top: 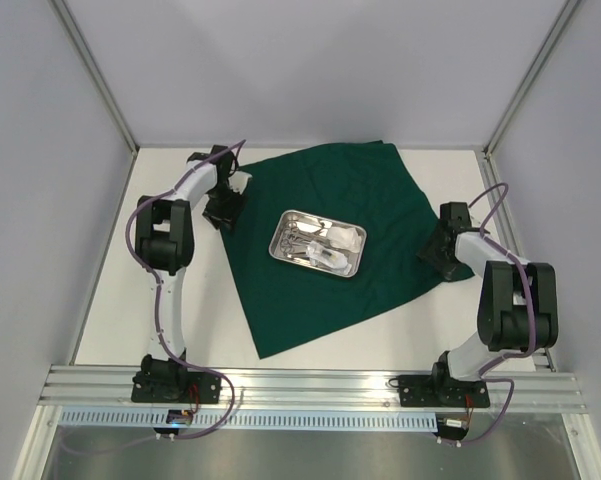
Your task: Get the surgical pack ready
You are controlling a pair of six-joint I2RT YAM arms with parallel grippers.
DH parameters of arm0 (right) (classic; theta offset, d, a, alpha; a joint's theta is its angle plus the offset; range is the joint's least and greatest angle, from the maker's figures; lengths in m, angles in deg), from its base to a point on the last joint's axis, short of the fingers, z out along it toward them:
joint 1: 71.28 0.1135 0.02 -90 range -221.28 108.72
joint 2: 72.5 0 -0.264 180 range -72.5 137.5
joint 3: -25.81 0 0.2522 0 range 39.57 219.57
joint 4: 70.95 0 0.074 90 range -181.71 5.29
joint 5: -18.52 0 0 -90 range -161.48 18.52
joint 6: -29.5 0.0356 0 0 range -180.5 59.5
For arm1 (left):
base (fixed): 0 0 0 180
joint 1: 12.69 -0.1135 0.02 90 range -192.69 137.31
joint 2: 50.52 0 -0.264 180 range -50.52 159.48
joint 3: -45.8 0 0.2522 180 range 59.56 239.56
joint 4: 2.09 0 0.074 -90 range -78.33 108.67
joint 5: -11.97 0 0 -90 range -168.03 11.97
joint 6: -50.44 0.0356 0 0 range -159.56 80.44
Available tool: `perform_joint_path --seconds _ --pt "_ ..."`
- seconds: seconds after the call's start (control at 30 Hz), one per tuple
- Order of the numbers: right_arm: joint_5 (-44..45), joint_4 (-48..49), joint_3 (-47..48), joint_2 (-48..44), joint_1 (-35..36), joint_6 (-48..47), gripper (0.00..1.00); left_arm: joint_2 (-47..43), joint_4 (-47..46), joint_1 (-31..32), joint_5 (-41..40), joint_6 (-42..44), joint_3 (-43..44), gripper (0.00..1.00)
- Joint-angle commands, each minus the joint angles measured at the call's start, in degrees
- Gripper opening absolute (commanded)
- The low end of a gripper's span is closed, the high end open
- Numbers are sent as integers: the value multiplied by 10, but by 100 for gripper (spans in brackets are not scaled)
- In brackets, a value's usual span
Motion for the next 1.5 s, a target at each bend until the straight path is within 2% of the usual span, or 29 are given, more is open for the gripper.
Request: perform_joint_path --seconds 0.0,0.03,0.07,0.1,0.13,0.17,0.2,0.27,0.37,0.57,0.73,0.83,0.93,1.07,1.17,1.33,1.4,1.47 --pt "-47 52 -17 49 -1 14 58 27 23 0 48 -5 13 49" --pt "-46 53 -18 44 -1 13 57 30 27 0 54 -5 24 45" --pt "-45 54 -19 40 -1 10 48 33 34 0 68 -5 30 40" --pt "-48 56 -21 35 -1 10 44 38 36 0 73 -3 36 30" --pt "-53 60 -23 32 -1 10 40 42 39 0 78 -2 47 24" --pt "-56 62 -23 24 -1 9 32 43 41 0 84 -2 52 18" --pt "-60 64 -22 21 -1 7 28 46 42 0 91 -2 55 0" --pt "-69 62 -16 15 -1 2 16 46 40 0 93 -2 56 0" --pt "-74 54 -11 2 -1 -6 7 39 36 -1 98 2 43 0" --pt "-77 34 -1 -28 -1 -19 4 -35 -9 -19 100 28 -74 0" --pt "-63 17 15 -34 -1 -33 4 -93 -33 -42 92 43 -170 0" --pt "-50 4 29 -32 -1 -37 8 -132 -47 -45 97 50 -219 0" --pt "-35 -10 40 -33 -1 -43 16 -169 -62 -50 98 50 -262 0" --pt "-12 -26 54 -53 0 -44 39 -205 -61 -65 110 52 -296 0" --pt "-8 -29 55 -77 15 -44 49 -241 -67 -74 111 60 -330 0" --pt "38 -38 60 -107 147 -67 53 -282 -83 -94 93 63 -361 0" --pt "5 -12 55 -105 199 -80 54 -282 -85 -111 93 63 -352 0" --pt "-76 18 49 -85 217 -78 52 -283 -86 -114 93 66 -349 0"
